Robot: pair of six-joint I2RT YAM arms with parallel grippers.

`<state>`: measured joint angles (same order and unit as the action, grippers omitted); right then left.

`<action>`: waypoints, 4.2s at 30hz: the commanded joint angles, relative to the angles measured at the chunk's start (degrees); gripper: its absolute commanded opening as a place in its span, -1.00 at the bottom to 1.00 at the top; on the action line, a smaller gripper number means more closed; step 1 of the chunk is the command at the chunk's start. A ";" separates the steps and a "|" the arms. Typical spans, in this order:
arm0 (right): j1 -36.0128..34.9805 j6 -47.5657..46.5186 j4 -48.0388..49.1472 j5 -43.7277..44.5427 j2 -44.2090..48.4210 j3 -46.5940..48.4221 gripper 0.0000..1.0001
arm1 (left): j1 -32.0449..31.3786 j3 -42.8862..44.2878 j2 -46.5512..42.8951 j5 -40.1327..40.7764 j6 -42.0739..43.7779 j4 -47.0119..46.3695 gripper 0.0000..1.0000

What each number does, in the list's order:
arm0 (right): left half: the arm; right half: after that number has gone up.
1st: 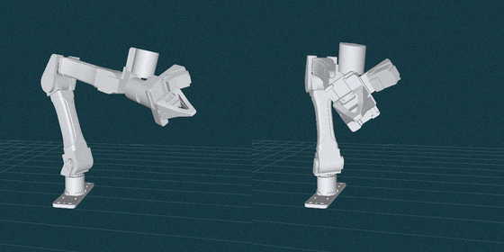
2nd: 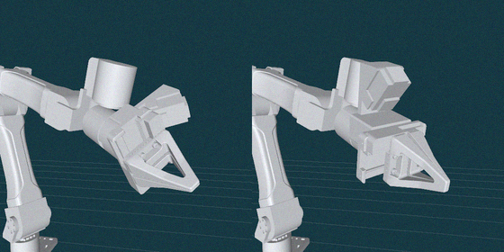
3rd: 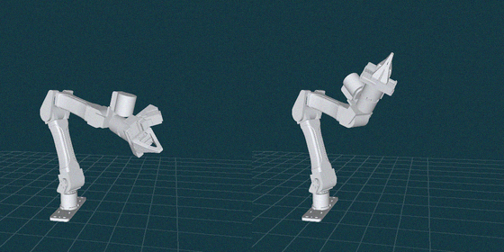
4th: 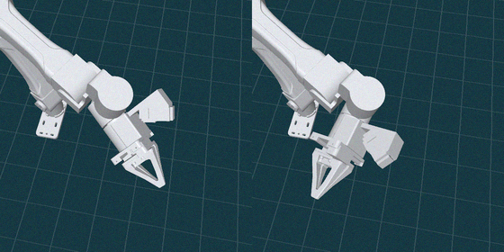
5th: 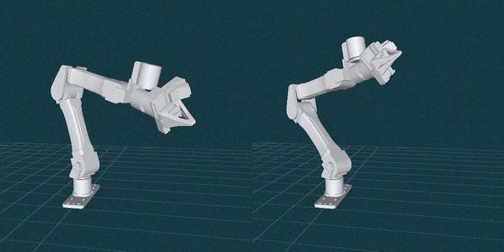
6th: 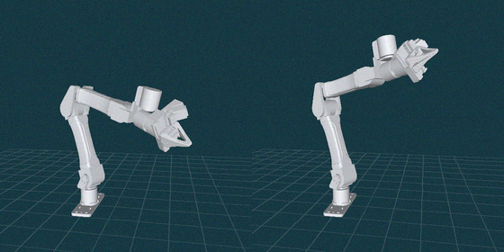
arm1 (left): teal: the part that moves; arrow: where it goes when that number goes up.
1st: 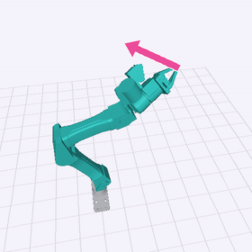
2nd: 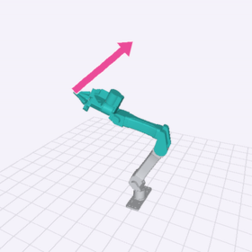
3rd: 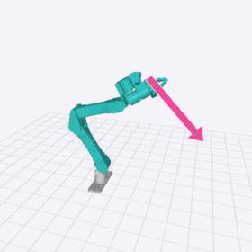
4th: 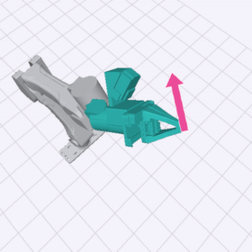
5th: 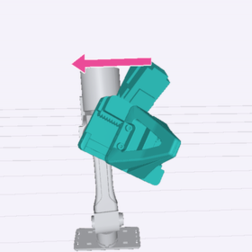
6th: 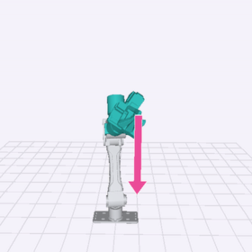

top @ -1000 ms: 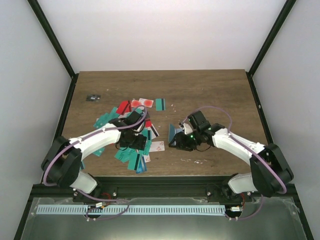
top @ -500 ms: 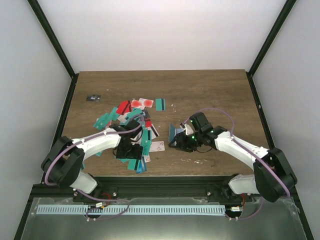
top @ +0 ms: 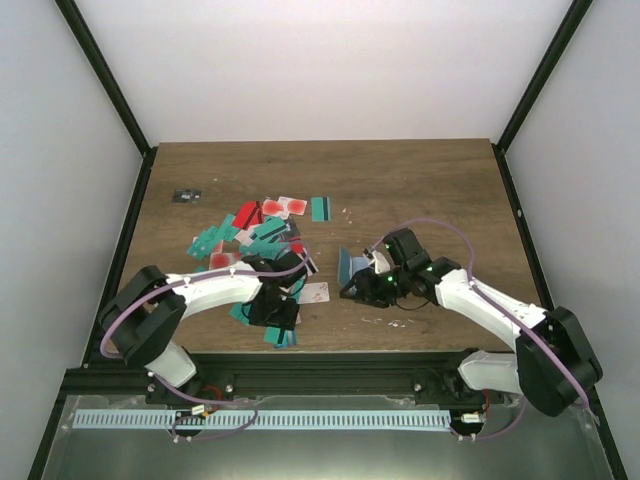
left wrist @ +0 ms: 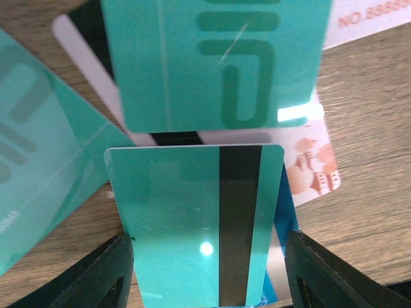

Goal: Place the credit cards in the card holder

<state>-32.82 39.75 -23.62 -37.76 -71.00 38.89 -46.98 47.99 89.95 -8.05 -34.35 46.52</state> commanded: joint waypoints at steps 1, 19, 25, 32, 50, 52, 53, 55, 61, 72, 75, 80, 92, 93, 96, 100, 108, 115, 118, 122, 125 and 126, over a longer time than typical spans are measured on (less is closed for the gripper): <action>-0.23 -1.87 -0.53 -1.45 1.27 -1.07 0.01 | -3.47 0.57 5.32 0.41 -3.94 -2.05 0.32; -0.24 -1.86 -8.41 -1.73 14.09 -8.15 0.04 | -19.46 12.64 16.87 -1.81 -25.01 -4.76 0.12; -0.29 1.86 -7.24 -8.10 20.97 -13.99 0.06 | -19.48 15.35 17.29 0.33 -26.75 -2.18 0.10; -0.33 9.84 -4.01 -12.72 30.31 -22.09 0.07 | -18.65 15.68 17.00 5.27 -23.27 0.43 0.04; -21.29 30.23 27.84 3.65 12.51 -26.42 0.00 | -11.63 7.39 14.56 4.04 -13.40 -6.75 -0.12; -23.24 31.04 29.15 5.54 9.97 -25.45 -0.01 | -11.21 6.71 14.27 3.59 -12.42 -7.22 -0.13; -24.19 31.39 30.06 6.40 8.87 -25.05 -0.02 | -11.17 6.42 14.21 3.49 -11.93 -7.39 -0.14; -25.64 32.20 31.60 8.06 6.44 -24.43 -0.02 | -11.03 5.89 14.32 3.42 -10.96 -7.63 -0.18; -28.87 33.96 35.97 12.58 -0.10 -22.97 -0.06 | -10.28 3.85 14.77 2.22 -9.41 -8.94 -0.24; -30.14 35.63 38.64 17.93 -3.14 -23.15 -0.18 | -9.11 1.69 14.25 0.49 -7.95 -10.16 -0.28; -30.82 36.06 40.66 18.35 -4.63 -23.16 -0.21 | -8.85 0.89 13.92 0.15 -7.85 -10.62 -0.29; -31.94 37.15 42.57 19.14 -7.21 -22.90 -0.27 | -8.06 -0.21 13.41 -0.41 -7.50 -11.33 -0.30; -33.01 41.67 47.67 21.34 -10.13 -25.44 -0.51 | -7.31 -2.05 12.12 -1.20 -7.31 -12.22 -0.31; -33.00 41.84 48.27 21.32 -10.36 -25.63 -0.55 | -7.29 -2.18 12.03 -1.25 -7.32 -12.24 -0.31; -33.10 41.90 49.32 21.15 -10.79 -25.72 -0.69 | -7.27 -2.31 11.60 -1.18 -7.54 -12.24 -0.32; -33.10 41.71 49.88 20.51 -10.85 -25.86 -0.93 | -7.24 -2.29 10.61 -0.94 -7.98 -11.75 -0.32; -33.08 40.06 35.68 19.35 -3.28 -24.10 -0.99 | -5.59 -2.64 7.15 3.89 -8.54 -7.54 -0.32; -33.10 39.69 21.75 21.05 10.50 -24.47 -0.99 | -4.98 -2.92 5.71 6.51 -10.25 -4.87 -0.31; -33.05 39.51 18.55 21.05 14.86 -24.93 -0.99 | -5.02 -3.25 4.70 7.42 -11.44 -3.86 -0.29; -32.47 37.14 14.34 21.86 19.45 -23.68 -0.99 | -5.01 -1.72 3.42 8.25 -12.14 -2.51 -0.14; -30.43 33.03 11.02 21.00 21.06 -21.21 -0.99 | -5.01 1.21 1.59 8.84 -12.19 -0.67 0.06; -29.40 31.42 10.11 20.52 21.35 -20.18 -0.99 | -5.02 2.45 0.64 9.04 -12.20 0.19 0.13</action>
<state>-64.58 77.12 -6.52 -17.56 -51.35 14.35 -52.36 49.10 91.11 -2.74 -45.89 39.16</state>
